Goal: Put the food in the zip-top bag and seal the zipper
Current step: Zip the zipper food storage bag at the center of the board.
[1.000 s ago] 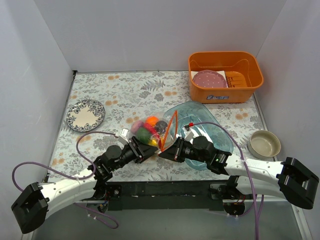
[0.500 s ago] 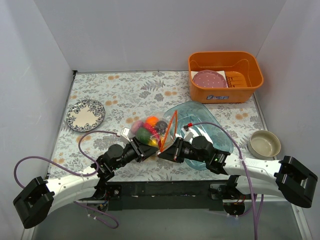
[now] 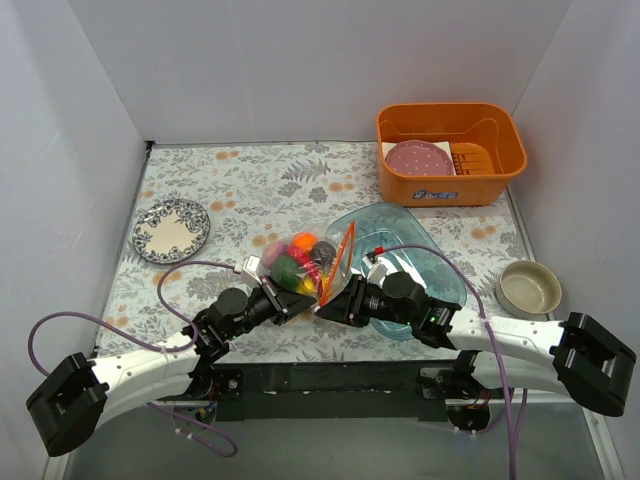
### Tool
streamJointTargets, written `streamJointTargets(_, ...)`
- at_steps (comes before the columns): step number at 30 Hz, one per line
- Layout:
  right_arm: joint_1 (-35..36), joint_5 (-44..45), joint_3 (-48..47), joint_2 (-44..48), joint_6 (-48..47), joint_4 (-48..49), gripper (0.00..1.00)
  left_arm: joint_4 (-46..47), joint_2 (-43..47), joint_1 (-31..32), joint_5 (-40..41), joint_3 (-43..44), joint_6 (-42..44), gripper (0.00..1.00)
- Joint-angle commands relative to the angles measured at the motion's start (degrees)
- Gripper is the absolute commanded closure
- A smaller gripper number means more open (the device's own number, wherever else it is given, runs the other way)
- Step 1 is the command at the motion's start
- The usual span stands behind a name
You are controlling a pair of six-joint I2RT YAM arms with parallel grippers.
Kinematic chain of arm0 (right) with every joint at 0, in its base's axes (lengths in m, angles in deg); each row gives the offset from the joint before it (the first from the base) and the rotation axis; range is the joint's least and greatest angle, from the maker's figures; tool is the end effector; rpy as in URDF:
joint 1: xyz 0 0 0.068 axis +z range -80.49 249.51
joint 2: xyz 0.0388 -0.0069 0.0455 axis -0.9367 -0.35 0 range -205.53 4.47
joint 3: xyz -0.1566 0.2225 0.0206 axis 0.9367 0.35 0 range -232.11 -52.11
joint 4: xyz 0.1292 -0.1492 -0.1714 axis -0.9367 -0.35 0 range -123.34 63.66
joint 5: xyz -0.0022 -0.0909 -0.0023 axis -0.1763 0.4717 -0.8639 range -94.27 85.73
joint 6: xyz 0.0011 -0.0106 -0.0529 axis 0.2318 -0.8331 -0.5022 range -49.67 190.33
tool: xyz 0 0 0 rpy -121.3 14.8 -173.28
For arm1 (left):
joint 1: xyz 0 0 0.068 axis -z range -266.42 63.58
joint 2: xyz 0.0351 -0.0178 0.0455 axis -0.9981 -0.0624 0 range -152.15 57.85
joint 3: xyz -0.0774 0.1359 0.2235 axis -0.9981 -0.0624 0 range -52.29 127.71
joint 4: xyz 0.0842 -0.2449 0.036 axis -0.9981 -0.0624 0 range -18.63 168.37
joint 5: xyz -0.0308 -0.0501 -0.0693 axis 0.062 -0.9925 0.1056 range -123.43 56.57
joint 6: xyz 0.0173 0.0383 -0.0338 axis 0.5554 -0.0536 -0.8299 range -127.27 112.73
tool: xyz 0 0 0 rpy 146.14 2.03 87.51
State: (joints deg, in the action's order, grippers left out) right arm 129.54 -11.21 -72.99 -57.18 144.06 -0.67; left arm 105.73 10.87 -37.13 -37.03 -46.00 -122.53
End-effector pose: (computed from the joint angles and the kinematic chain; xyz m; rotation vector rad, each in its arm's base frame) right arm 0.1087 0.1971 0.2029 0.1625 2.2185 1.6183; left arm 0.1101 -0.1313 0.1670 -1.2434 2.0242 -1.8706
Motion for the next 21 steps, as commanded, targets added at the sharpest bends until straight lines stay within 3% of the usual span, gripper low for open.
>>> streamJointTargets(1,0.09,2.98,-4.77,2.50,-4.20,-6.23,0.58,-2.22,1.01,0.10,1.40,2.06,-9.46,1.00)
streamJointTargets(6,0.09,3.34,-6.45,1.53,-5.09,-8.00,0.54,-3.62,1.54,0.10,1.75,2.68,-8.22,1.00)
streamJointTargets(15,0.09,1.84,-9.70,-2.60,-5.79,-10.38,0.57,-3.71,1.45,0.10,1.57,2.86,-7.61,1.00)
streamJointTargets(21,0.09,2.37,-9.18,-2.16,-5.62,-10.55,0.76,-4.06,1.80,0.18,1.57,2.77,-7.43,1.00)
